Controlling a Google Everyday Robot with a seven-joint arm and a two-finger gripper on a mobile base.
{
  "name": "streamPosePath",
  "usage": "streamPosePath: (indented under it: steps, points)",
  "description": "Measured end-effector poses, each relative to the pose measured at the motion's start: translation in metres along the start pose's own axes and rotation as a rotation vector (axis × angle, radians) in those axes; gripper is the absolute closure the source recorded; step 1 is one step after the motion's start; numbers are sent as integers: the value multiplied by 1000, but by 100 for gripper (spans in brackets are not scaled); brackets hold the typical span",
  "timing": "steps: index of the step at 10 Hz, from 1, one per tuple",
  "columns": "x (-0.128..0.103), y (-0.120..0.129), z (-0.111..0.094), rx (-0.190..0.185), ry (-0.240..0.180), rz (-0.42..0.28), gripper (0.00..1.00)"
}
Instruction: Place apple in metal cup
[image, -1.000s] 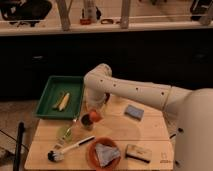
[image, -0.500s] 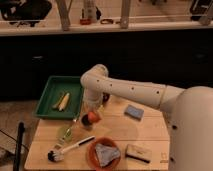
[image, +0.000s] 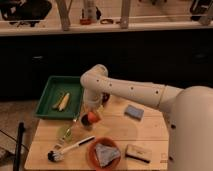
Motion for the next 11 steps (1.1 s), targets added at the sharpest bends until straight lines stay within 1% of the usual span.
streamPosePath:
  steps: [2,4,6,10,11]
  points:
    - [-1,-3,-1,-3,-1,-12,100]
    - [-11,-21,-4,0,-4,-45,100]
    - [-10,-22,-8,-5,-4,-58,100]
    - [-13,-26,-12,-1,-14,-87,100]
    - [-13,-25,-12,1,-22,-94,98]
